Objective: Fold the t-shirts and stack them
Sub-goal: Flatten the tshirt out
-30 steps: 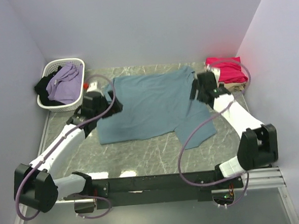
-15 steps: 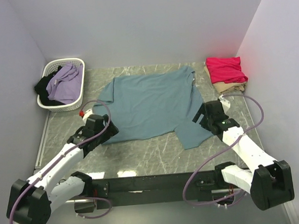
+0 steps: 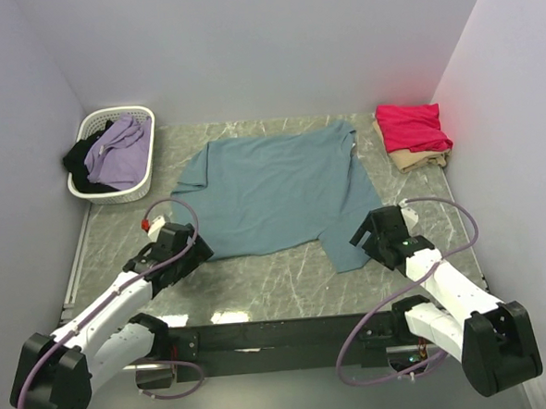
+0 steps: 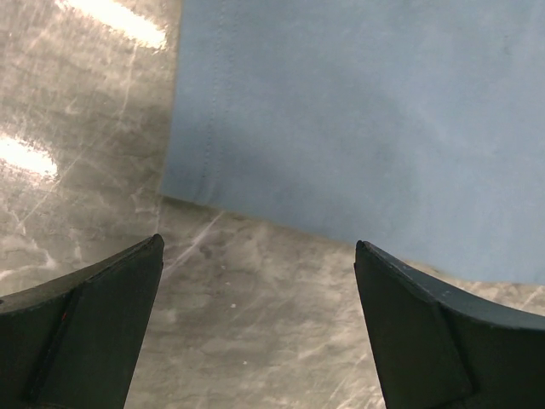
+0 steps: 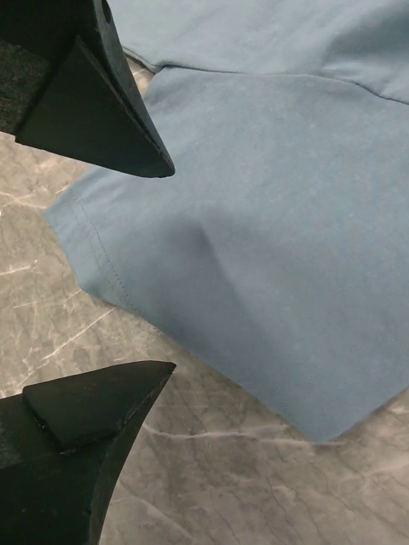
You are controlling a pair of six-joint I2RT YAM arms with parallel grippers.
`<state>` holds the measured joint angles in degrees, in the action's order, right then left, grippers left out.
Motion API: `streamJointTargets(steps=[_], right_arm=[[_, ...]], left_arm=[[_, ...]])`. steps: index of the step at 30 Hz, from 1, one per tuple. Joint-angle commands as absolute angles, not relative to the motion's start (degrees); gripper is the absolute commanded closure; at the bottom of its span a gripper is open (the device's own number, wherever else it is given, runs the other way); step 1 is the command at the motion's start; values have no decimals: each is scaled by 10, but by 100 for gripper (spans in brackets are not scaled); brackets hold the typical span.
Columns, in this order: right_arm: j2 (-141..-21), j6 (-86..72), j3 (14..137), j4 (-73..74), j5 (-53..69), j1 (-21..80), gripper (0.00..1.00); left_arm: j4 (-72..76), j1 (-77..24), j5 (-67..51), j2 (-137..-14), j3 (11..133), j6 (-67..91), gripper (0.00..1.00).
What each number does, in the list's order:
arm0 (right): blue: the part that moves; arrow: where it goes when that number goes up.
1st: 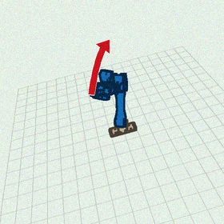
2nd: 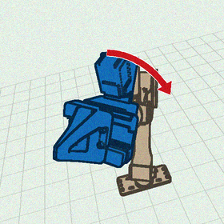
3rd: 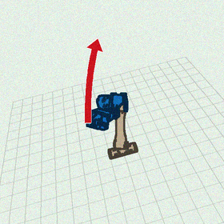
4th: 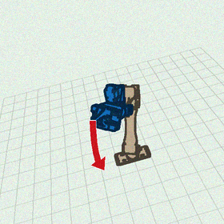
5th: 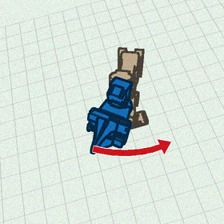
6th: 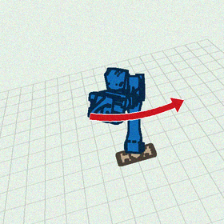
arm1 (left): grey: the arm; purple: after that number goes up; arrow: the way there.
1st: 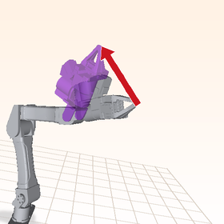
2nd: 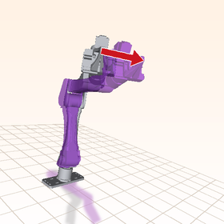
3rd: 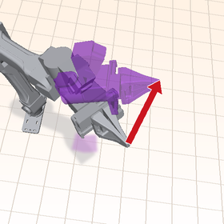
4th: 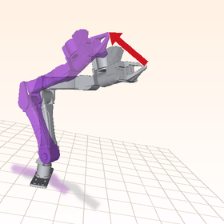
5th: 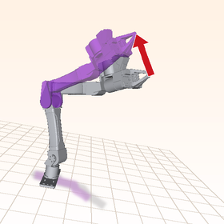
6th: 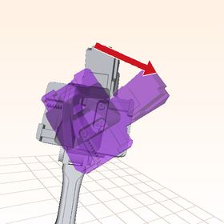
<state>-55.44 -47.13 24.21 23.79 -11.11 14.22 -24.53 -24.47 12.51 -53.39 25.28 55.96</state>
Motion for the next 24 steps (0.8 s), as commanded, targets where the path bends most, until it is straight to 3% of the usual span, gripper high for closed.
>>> streamJointTargets(steps=[1,7,13,16,17,19,20,22,23,24], right_arm=[[-540,-490,227,215,-123,149,6],[-560,-491,214,192,-120,148,9],[-570,-485,225,177,-121,149,19],[-590,-479,234,170,-118,149,29],[-598,-477,236,167,-118,149,39],[-604,-470,243,160,-114,149,50],[-607,-467,243,156,-111,149,62],[-609,-461,245,148,-108,149,71],[-613,-459,247,145,-106,149,75],[-614,-453,250,142,-105,149,77]], left_arm=[[-221,-246,139,-545,236,579,0],[-189,-247,134,-572,227,586,1],[-170,-247,153,-593,235,591,1],[-170,-247,169,-607,243,586,1],[-168,-247,173,-610,243,584,7],[-167,-247,181,-620,247,584,18],[-165,-247,186,-622,248,581,34],[-163,-247,191,-631,252,577,52],[-160,-247,192,-635,255,575,71],[-160,-247,192,-642,257,576,81]])
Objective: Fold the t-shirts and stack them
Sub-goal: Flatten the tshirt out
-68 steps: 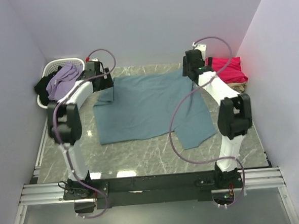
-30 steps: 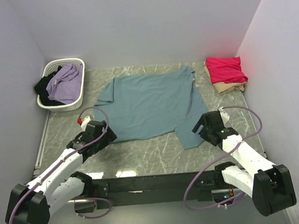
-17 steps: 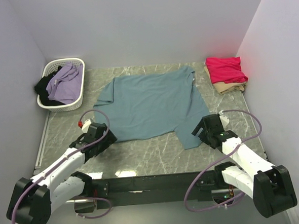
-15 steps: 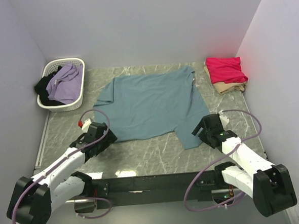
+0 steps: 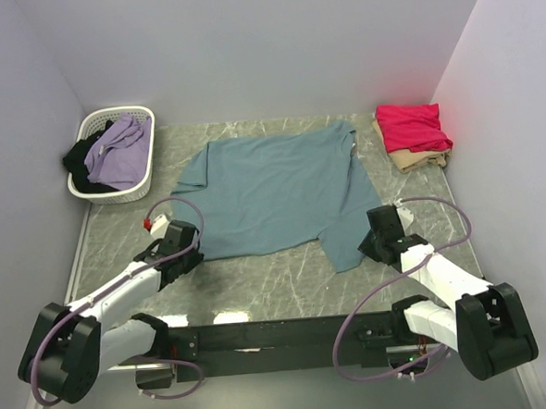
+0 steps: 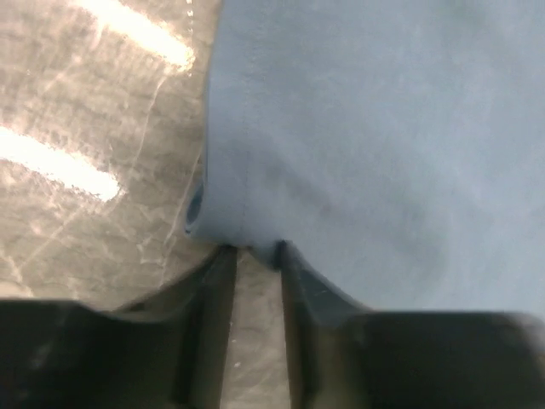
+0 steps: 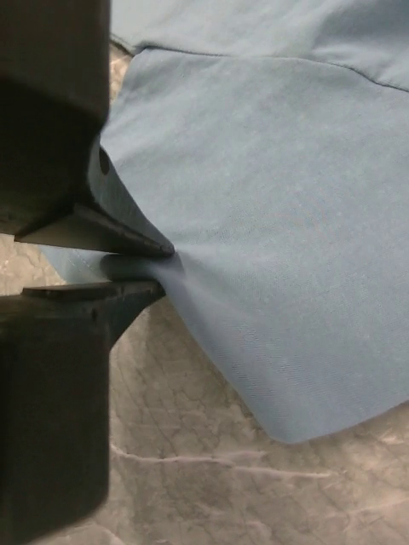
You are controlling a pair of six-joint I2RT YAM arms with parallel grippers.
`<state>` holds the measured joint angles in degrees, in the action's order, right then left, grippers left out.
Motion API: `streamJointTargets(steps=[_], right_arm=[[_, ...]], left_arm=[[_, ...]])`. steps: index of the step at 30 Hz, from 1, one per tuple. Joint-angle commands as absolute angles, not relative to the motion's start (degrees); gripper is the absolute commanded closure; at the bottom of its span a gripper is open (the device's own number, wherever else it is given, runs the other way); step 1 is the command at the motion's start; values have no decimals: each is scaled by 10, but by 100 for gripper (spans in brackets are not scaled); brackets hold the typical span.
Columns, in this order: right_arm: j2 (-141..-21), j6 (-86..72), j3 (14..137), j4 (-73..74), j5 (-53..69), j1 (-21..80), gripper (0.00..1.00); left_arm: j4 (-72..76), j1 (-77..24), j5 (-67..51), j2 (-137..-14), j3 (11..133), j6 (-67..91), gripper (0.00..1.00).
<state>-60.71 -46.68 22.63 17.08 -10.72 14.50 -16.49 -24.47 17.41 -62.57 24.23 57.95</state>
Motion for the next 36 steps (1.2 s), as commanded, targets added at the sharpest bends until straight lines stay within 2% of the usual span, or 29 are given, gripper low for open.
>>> streamJointTargets(steps=[1,2,3,4,8,15,22,31,36], right_arm=[[-615,-449,251,139,-104,149,80],[-615,-445,253,138,-104,149,83],[-615,-440,256,136,-103,149,84],[-614,-436,258,134,-102,149,91],[-592,-416,272,133,-99,149,100],[-520,-359,317,171,-92,149,100],[-373,-314,386,219,-70,152,100],[-276,-248,555,286,-14,153,100],[-266,-210,701,351,-3,153,100]], left_arm=[[-161,-247,194,-645,263,575,89],[-160,-247,195,-649,265,575,96],[-161,-247,197,-657,267,575,97],[-163,-247,198,-660,272,574,99],[-170,-247,205,-659,287,564,99],[-245,-247,207,-605,365,536,99],[-356,-247,204,-526,500,488,99],[-448,-247,196,-431,682,429,99],[-504,-247,159,-388,803,378,98]])
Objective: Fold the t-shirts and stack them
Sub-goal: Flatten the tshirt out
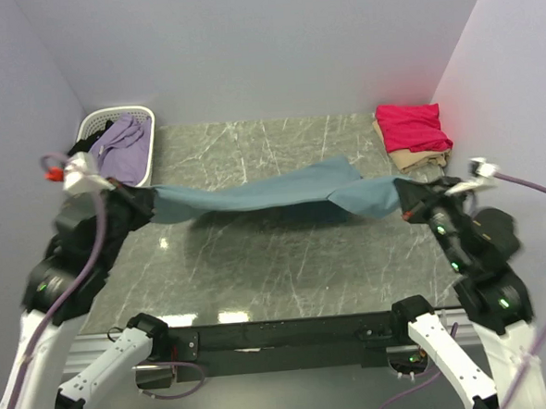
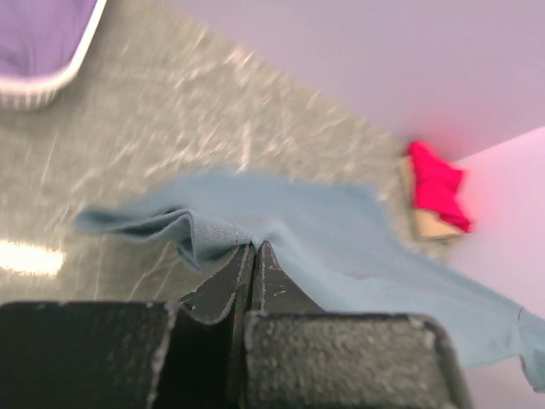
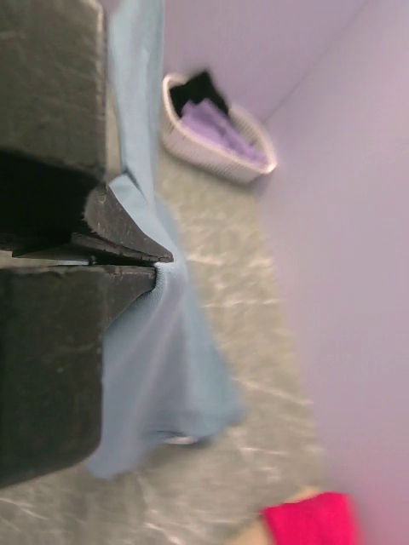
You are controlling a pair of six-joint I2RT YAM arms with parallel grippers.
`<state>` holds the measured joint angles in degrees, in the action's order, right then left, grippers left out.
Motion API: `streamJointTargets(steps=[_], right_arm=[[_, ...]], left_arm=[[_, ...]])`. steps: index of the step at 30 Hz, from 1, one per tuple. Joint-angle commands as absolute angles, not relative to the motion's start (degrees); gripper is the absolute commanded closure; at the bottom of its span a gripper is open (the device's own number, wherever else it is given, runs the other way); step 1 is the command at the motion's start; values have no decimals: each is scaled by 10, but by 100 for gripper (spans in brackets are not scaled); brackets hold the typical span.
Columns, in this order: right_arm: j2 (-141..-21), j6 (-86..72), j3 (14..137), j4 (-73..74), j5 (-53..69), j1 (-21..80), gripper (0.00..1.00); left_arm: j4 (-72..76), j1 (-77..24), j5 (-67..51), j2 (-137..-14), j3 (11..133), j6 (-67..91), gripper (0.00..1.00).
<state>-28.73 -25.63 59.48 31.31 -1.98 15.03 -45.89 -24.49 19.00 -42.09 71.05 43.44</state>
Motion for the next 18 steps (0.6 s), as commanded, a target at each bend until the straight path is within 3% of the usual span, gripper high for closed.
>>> streamJointTargets(steps=[1,12,18], right_arm=[[-264,-206,719,355,10,153,100],[-285,-154,940,377,103,151,100],[-303,-148,1003,376,110,147,99]], left_arm=[[-505,-247,145,-383,817,365,97],[-536,-247,-57,-394,1069,294,87],[-531,-247,-79,-384,1109,309,82]])
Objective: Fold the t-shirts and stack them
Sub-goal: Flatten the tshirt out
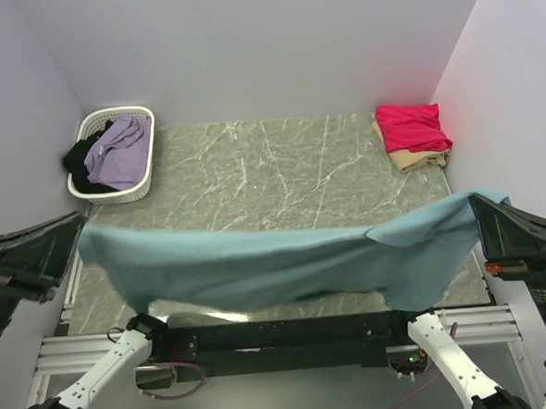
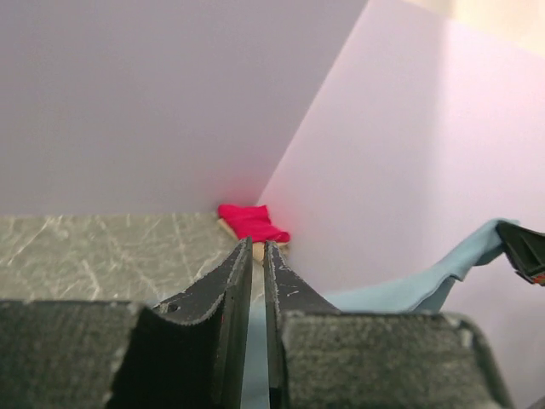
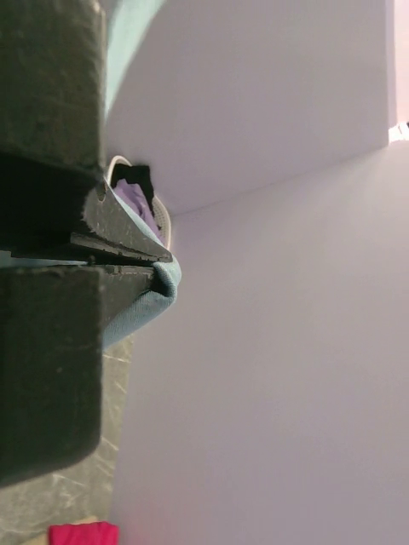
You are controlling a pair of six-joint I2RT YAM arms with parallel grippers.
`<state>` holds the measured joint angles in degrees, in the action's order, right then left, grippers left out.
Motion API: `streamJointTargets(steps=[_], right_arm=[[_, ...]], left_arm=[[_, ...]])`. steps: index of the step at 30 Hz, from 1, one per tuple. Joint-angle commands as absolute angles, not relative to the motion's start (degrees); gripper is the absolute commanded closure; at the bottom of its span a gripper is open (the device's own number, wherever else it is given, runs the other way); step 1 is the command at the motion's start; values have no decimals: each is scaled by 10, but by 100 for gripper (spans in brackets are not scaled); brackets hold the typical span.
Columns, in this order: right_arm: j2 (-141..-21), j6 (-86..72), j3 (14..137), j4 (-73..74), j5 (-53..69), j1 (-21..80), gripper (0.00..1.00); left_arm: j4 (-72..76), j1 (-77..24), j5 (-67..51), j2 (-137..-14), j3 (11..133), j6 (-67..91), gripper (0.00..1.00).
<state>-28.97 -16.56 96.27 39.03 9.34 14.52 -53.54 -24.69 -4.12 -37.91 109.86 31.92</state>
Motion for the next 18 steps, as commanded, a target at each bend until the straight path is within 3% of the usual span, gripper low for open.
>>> streamJointTargets(steps=[1,9,11,12,13,15,16,18], right_arm=[[-313,-148,1002,375,111,146,99],[-368,-163,855,325,136,147,100],[-383,-160,825,318,127,147,100],[-388,-159,820,320,124,148,100],[-395,-159,815,317,125,147,100],[-398,-157,801,309,123,147,100],[-398,-157,796,307,122,148,100],[-398,-156,788,301,116,149,100]], left_arm=[[-535,-246,-76,-384,1106,311,82],[-499,-247,-4,-397,948,311,87],[-481,-247,-2,-408,906,309,82],[-476,-247,-3,-411,890,310,76],[-460,-247,-20,-414,870,315,59],[-447,-247,-71,-425,810,312,40],[-441,-247,-103,-431,787,316,26],[-391,-247,-187,-432,700,332,25]])
